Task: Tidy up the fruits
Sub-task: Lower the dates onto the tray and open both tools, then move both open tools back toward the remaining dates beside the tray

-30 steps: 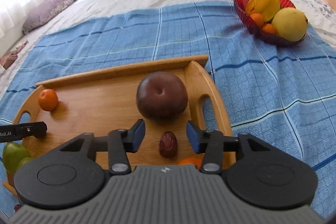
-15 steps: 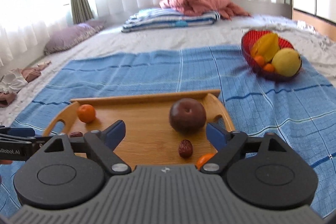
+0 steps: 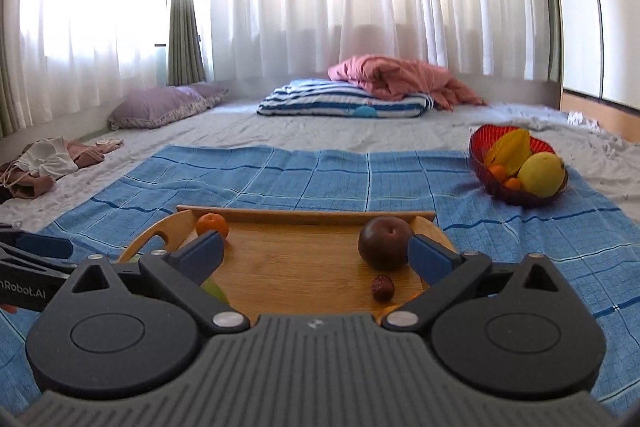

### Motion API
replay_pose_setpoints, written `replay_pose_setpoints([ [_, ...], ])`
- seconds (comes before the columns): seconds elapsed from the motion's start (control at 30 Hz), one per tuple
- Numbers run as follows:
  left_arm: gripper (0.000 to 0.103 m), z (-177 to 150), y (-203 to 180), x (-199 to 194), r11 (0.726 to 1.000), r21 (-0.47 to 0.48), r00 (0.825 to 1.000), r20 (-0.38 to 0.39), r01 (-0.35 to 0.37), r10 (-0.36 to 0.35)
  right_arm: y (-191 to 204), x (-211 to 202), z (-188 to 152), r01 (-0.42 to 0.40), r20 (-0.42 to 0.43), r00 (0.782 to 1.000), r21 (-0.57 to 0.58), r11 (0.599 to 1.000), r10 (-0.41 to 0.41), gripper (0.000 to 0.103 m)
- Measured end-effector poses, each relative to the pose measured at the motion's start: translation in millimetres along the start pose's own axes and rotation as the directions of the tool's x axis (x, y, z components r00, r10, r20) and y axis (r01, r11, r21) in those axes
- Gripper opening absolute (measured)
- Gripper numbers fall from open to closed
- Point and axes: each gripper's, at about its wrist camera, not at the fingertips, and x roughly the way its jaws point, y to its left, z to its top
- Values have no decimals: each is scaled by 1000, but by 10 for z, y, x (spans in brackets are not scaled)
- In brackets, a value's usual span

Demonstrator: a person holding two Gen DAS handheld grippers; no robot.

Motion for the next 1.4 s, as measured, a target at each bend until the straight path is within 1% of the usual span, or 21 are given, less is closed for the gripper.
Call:
replay_pose_setpoints([
  [0.17, 101, -139, -5, -136, 1000, 25, 1000, 24, -16, 16, 141, -170, -141, 7, 50, 999, -43, 999, -5, 103],
  [0.43, 102, -378, 47, -266, 999, 24, 998, 49, -42, 41, 360, -344, -424, -4, 94, 995, -74, 997, 11, 103],
  [0.5, 102, -445, 59, -284, 998, 25, 997, 54, -59, 58, 395, -359, -489, -4, 95, 995, -70, 998, 10, 103],
  [0.67, 102, -585, 113, -330, 996, 34, 995, 55, -82, 80, 449, -345, -648, -23, 78, 997, -45, 999, 27, 103],
  [0.9, 103, -733, 179, -307, 994, 39, 994, 46, -104, 102, 564, -331, -831, -12, 60, 998, -77, 997, 17, 103],
  [1.1, 102, -836, 251, -265, 994, 32, 994, 31, -108, 107, 650, -322, -926, -20, 34, 999, -106, 994, 24, 103],
  [1.27, 102, -898, 296, -204, 994, 32, 994, 13, -107, 106, 692, -282, -968, -26, -11, 1000, -116, 993, 25, 103],
  [1.4, 97, -919, 329, -145, 996, 10, 996, -10, -92, 92, 716, -248, -983, -37, -37, 999, -121, 992, 32, 103],
])
